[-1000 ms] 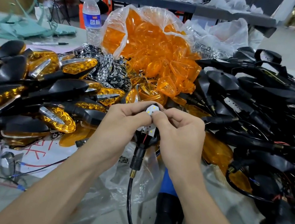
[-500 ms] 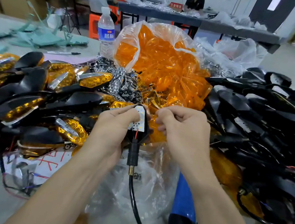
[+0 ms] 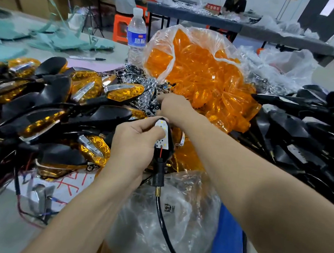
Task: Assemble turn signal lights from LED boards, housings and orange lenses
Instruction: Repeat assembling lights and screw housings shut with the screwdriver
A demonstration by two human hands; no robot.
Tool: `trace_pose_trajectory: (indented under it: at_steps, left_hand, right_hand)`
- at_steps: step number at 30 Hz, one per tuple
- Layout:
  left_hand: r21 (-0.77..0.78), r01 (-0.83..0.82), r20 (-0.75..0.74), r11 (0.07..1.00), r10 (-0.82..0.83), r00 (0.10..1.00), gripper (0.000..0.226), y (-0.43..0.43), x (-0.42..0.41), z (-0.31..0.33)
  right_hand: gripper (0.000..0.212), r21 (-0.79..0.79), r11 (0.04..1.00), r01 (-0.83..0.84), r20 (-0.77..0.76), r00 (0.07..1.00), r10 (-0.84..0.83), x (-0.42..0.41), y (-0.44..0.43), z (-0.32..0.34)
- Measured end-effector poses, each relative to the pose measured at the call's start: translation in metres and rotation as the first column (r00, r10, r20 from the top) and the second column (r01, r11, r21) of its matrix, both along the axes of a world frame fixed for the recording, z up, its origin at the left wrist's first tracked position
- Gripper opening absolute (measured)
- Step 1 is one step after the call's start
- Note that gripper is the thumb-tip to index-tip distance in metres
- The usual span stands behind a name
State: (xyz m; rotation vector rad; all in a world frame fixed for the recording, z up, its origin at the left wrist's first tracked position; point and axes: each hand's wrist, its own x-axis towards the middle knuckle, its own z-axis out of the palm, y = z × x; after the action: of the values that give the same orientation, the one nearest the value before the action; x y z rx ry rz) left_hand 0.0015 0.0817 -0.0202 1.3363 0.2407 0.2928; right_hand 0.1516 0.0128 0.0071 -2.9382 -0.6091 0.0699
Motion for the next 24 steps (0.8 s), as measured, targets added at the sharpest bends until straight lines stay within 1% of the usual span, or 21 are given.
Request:
trace_pose_trajectory:
  at_steps: [1, 3, 4, 6, 8, 9, 12, 14, 16, 17, 18, 21, 22, 23, 24]
  left_hand:
    - [0.010, 0.001, -0.003, 1.000, -0.001, 1.000, 0.034, 0.000, 0.000, 0.000]
    - [0.017, 0.006, -0.011, 1.000, -0.006, 1.000, 0.038, -0.001, 0.000, 0.000]
    - [0.014, 0.007, -0.016, 1.000, -0.007, 1.000, 0.039, -0.001, -0.001, 0.001]
    - [0.020, 0.001, -0.036, 1.000, 0.000, 0.999, 0.033, -0.001, 0.000, -0.001]
    - [0.036, -0.003, -0.047, 0.999, 0.004, 0.999, 0.027, -0.003, 0.000, -0.001]
    - [0.040, 0.004, -0.048, 0.999, -0.002, 0.999, 0.027, -0.005, -0.001, -0.001]
    - [0.072, 0.038, -0.030, 0.997, -0.036, 0.999, 0.027, -0.011, -0.007, 0.001]
    - [0.119, 0.052, -0.027, 0.992, -0.049, 0.998, 0.028, -0.015, -0.010, 0.001]
    - [0.174, 0.072, -0.022, 0.982, -0.070, 0.997, 0.027, -0.021, -0.011, -0.001]
    - [0.204, 0.085, -0.010, 0.975, -0.085, 0.996, 0.027, -0.024, -0.012, -0.002]
    - [0.231, 0.092, 0.007, 0.969, -0.096, 0.995, 0.026, -0.028, -0.015, -0.002]
    - [0.291, 0.081, 0.047, 0.953, -0.099, 0.994, 0.029, -0.034, -0.021, -0.003]
    - [0.290, 0.079, 0.059, 0.954, -0.100, 0.993, 0.027, -0.035, -0.022, -0.003]
    - [0.283, 0.072, 0.075, 0.957, -0.097, 0.992, 0.024, -0.035, -0.023, -0.003]
    - [0.278, 0.061, 0.092, 0.959, -0.090, 0.992, 0.022, -0.034, -0.023, -0.002]
  right_hand:
    - [0.037, 0.040, 0.999, 0.023, -0.002, 1.000, -0.023, 0.000, 0.000, -0.002]
    - [0.016, 0.229, 0.968, 0.101, 0.016, 0.994, -0.108, -0.005, -0.005, -0.004]
    - [0.011, 0.325, 0.937, 0.131, 0.033, 0.988, -0.149, -0.010, -0.009, -0.004]
    - [0.009, 0.501, 0.848, 0.172, 0.068, 0.969, -0.237, -0.022, -0.022, 0.000]
    - [0.007, 0.671, 0.718, 0.186, 0.101, 0.936, -0.337, -0.040, -0.038, 0.007]
    - [0.006, 0.732, 0.658, 0.177, 0.111, 0.922, -0.372, -0.051, -0.048, 0.010]
    - [0.015, 0.849, 0.510, 0.140, 0.102, 0.903, -0.418, -0.097, -0.077, 0.015]
    - [0.016, 0.904, 0.414, 0.110, 0.085, 0.902, -0.424, -0.128, -0.094, 0.011]
    - [0.024, 0.948, 0.311, 0.070, 0.054, 0.926, -0.373, -0.155, -0.105, 0.002]
    - [0.028, 0.955, 0.290, 0.059, 0.049, 0.935, -0.351, -0.165, -0.108, -0.003]
    - [0.031, 0.951, 0.309, 0.036, 0.076, 0.936, -0.343, -0.174, -0.109, -0.008]
    - [0.038, 0.856, 0.510, -0.083, 0.265, 0.918, -0.296, -0.195, -0.105, -0.017]
    - [0.038, 0.836, 0.540, -0.096, 0.276, 0.924, -0.264, -0.200, -0.103, -0.019]
    - [0.037, 0.841, 0.534, -0.086, 0.245, 0.941, -0.234, -0.203, -0.102, -0.020]
    - [0.035, 0.863, 0.501, -0.057, 0.188, 0.959, -0.214, -0.203, -0.102, -0.021]
